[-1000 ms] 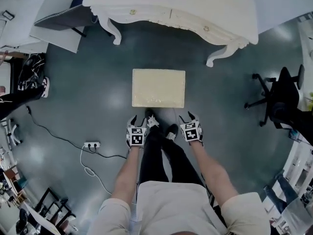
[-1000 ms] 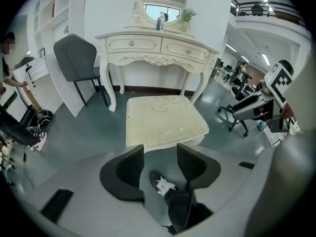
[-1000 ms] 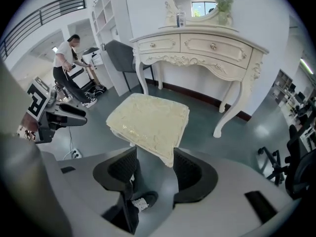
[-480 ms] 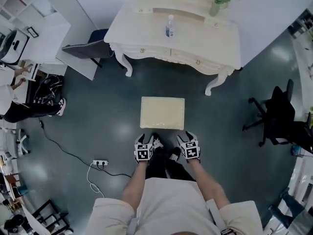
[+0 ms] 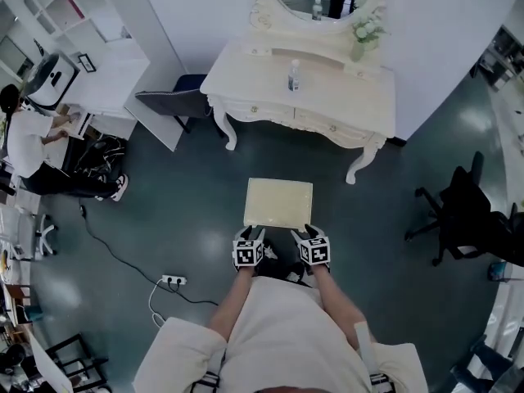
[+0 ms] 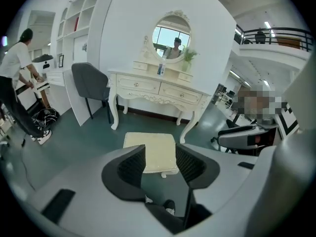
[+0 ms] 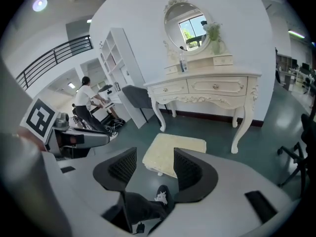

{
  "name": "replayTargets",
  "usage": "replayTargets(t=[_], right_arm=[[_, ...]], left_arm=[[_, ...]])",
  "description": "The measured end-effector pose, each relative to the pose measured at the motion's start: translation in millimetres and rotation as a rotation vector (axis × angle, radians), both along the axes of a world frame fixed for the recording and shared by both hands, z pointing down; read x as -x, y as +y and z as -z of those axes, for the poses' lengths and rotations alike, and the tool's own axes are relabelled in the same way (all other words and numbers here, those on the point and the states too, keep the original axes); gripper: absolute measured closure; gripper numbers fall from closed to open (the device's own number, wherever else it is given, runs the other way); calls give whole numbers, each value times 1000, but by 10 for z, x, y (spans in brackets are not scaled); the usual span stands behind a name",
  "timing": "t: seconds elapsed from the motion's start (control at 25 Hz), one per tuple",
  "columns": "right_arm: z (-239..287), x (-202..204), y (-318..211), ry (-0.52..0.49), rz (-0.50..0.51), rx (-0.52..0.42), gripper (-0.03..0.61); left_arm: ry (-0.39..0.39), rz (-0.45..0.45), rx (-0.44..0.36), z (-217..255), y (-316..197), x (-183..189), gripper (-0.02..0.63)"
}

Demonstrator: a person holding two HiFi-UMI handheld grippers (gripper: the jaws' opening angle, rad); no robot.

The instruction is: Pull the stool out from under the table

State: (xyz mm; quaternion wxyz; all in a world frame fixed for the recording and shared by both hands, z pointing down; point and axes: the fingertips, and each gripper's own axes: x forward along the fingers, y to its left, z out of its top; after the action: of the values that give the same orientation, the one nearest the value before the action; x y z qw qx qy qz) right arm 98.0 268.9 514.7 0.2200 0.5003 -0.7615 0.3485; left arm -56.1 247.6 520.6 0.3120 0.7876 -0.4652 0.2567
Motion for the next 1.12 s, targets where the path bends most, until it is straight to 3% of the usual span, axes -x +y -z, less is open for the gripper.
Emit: replayTargets(t=[0.16, 0.28, 0.8, 0.92, 1.04, 1.12], right_arm=[[250, 52, 28, -52, -26, -28, 318], [384, 41, 91, -92, -50, -47, 318], [425, -129, 197, -121, -71, -102, 318], [413, -146, 222, -120, -66, -99, 321], [406, -167, 256, -110, -70, -97, 389], [403, -206, 264, -105, -73, -96, 401]], left_arm=[[29, 13, -26, 249, 60, -15, 416], [53, -22, -50, 392, 90, -76, 476], [60, -20, -137, 534, 162, 21, 474], [31, -26, -139, 511, 173, 12, 476], [42, -19, -140, 523, 187, 7, 561], [68, -13, -136, 547, 183, -26, 575]])
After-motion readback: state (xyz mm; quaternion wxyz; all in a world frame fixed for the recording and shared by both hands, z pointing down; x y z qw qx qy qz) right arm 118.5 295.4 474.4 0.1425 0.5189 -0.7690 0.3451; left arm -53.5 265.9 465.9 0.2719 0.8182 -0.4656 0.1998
